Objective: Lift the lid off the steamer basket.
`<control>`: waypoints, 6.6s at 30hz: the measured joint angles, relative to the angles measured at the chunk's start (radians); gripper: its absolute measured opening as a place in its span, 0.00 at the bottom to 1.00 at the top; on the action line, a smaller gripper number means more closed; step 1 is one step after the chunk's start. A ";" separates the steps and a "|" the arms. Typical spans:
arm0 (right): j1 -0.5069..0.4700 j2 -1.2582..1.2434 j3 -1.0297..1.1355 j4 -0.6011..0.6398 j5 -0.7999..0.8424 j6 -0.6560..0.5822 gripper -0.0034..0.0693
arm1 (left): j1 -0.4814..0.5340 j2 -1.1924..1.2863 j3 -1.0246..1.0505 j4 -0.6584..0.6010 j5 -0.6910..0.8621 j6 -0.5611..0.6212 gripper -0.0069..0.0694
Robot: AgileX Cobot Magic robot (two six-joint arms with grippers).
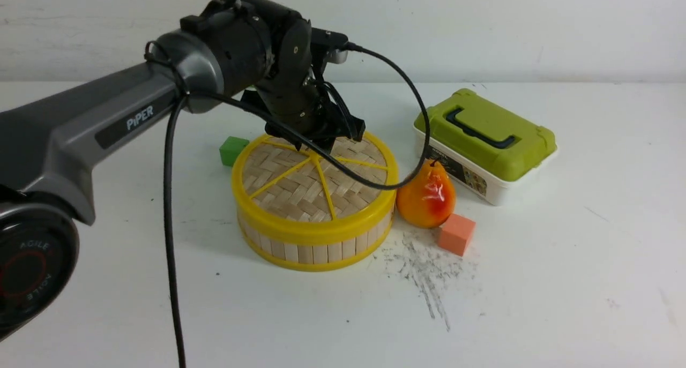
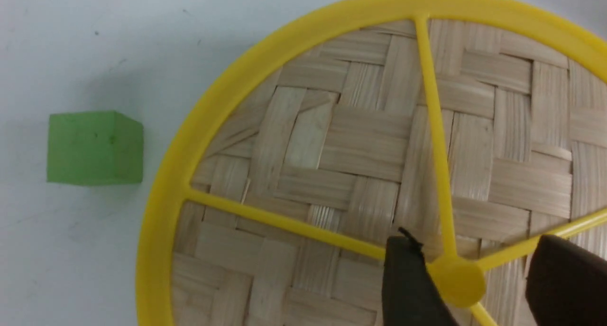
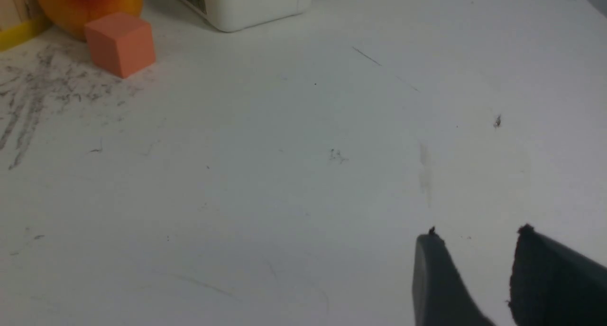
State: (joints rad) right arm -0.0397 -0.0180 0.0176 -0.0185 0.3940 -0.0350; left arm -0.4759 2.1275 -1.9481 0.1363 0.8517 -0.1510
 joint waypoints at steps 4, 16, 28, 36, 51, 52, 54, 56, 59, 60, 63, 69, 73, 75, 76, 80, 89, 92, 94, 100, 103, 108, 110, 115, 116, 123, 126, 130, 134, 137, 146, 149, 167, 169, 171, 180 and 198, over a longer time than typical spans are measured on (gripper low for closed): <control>0.000 0.000 0.000 0.000 0.000 0.000 0.38 | 0.000 0.010 0.000 0.000 0.001 0.026 0.44; 0.000 0.000 0.000 0.000 0.000 0.000 0.38 | 0.000 0.004 -0.003 -0.014 0.015 0.027 0.22; 0.000 0.000 0.000 0.000 0.000 0.000 0.38 | 0.000 -0.383 0.016 0.092 0.087 0.030 0.22; 0.000 0.000 0.000 0.000 0.000 0.000 0.38 | 0.165 -0.653 0.299 0.151 0.072 -0.029 0.22; 0.000 0.000 0.000 0.000 0.000 0.000 0.38 | 0.465 -0.349 0.660 0.012 -0.299 -0.124 0.22; 0.000 0.000 0.000 0.000 0.000 0.000 0.38 | 0.462 -0.329 0.660 0.010 -0.303 -0.124 0.22; 0.000 0.000 0.000 0.000 0.000 0.000 0.38 | 0.460 -0.313 0.660 0.004 -0.306 -0.124 0.23; 0.000 0.000 0.000 0.000 0.000 0.000 0.38 | 0.459 -0.288 0.660 -0.017 -0.317 -0.124 0.27; 0.000 0.000 0.000 0.000 0.000 0.000 0.38 | 0.459 -0.286 0.659 -0.041 -0.329 -0.133 0.42; 0.000 0.000 0.000 0.000 0.000 0.000 0.38 | 0.459 -0.288 0.659 -0.044 -0.329 -0.136 0.44; 0.000 0.000 0.000 0.000 0.000 0.000 0.38 | 0.459 -0.305 0.647 -0.048 -0.309 -0.158 0.57; 0.000 0.000 0.000 0.000 0.000 0.000 0.38 | 0.459 -0.555 0.612 -0.094 -0.249 -0.147 0.53; 0.000 0.000 0.000 0.000 0.000 0.000 0.38 | 0.459 -0.806 0.614 -0.208 -0.278 -0.032 0.28; 0.000 0.000 0.000 0.000 0.000 0.000 0.38 | 0.459 -0.975 0.647 -0.310 -0.320 0.069 0.12; 0.000 0.000 0.000 0.000 0.000 0.000 0.38 | 0.459 -1.031 0.670 -0.344 -0.337 0.120 0.08; 0.000 0.000 0.000 0.000 0.000 0.000 0.38 | 0.459 -1.256 0.780 -0.476 -0.366 0.290 0.07; 0.000 0.000 0.000 0.000 0.000 0.000 0.38 | 0.459 -1.730 1.249 -0.674 -0.388 0.680 0.07; 0.000 0.000 0.000 0.000 0.000 0.000 0.38 | 0.459 -1.850 1.417 -0.699 -0.446 0.700 0.07; 0.000 0.000 0.000 0.000 0.000 0.000 0.38 | 0.459 -1.909 1.511 -0.704 -0.478 0.702 0.07; 0.000 0.000 0.000 0.000 0.000 0.000 0.38 | 0.459 -1.963 1.661 -0.708 -0.488 0.705 0.07; 0.000 0.000 0.000 0.000 0.000 0.000 0.38 | 0.459 -1.963 1.713 -0.709 -0.491 0.705 0.07; 0.000 0.000 0.000 0.000 0.000 0.000 0.38 | 0.459 -1.963 1.793 -0.708 -0.505 0.705 0.07; 0.000 0.000 0.000 0.000 0.000 0.000 0.38 | 0.459 -1.963 1.797 -0.706 -0.509 0.705 0.07; 0.000 0.000 0.000 0.000 0.000 0.000 0.38 | 0.403 -1.984 1.808 -0.674 -0.566 0.707 0.07; 0.000 0.000 0.000 0.000 0.000 0.000 0.38 | 0.383 -2.008 1.828 -0.660 -0.616 0.707 0.07; 0.000 0.000 0.000 0.000 0.000 0.000 0.38 | 0.364 -2.132 1.966 -0.499 -0.797 0.533 0.07; 0.000 0.000 0.000 0.000 0.000 0.000 0.38 | 0.364 -2.136 1.974 -0.351 -0.731 0.357 0.07; 0.000 0.000 0.000 0.000 0.000 0.000 0.38 | 0.364 -2.136 1.975 -0.234 -0.531 0.151 0.07; 0.000 0.000 0.000 0.000 0.000 0.000 0.38 | 0.364 -2.136 1.978 -0.196 -0.459 0.078 0.08; 0.000 0.000 0.000 0.000 0.000 0.000 0.38 | 0.364 -2.136 1.978 -0.191 -0.459 0.081 0.08; 0.000 0.000 0.000 0.000 0.000 0.000 0.38 | 0.364 -2.136 1.978 -0.191 -0.459 0.117 0.08; 0.000 0.000 0.000 0.000 0.000 0.000 0.38 | 0.364 -2.136 1.978 -0.191 -0.459 0.117 0.08; 0.000 0.000 0.000 0.000 0.000 0.000 0.38 | 0.364 -2.136 1.978 -0.191 -0.459 0.120 0.10; 0.000 0.000 0.000 0.000 0.000 0.000 0.38 | 0.364 -2.136 1.978 -0.191 -0.459 0.120 0.10; 0.000 0.000 0.000 0.000 0.000 0.000 0.38 | 0.364 -2.136 1.978 -0.191 -0.459 0.120 0.11; 0.000 0.000 0.000 0.000 0.000 0.000 0.38 | 0.364 -2.136 1.978 -0.191 -0.459 0.120 0.11; 0.000 0.000 0.000 0.000 0.000 0.000 0.38 | 0.364 -2.136 1.978 -0.191 -0.459 0.120 0.11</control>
State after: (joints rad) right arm -0.0397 -0.0180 0.0176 -0.0185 0.3940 -0.0350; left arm -0.1117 -0.0085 0.0299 -0.0552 0.3922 -0.0309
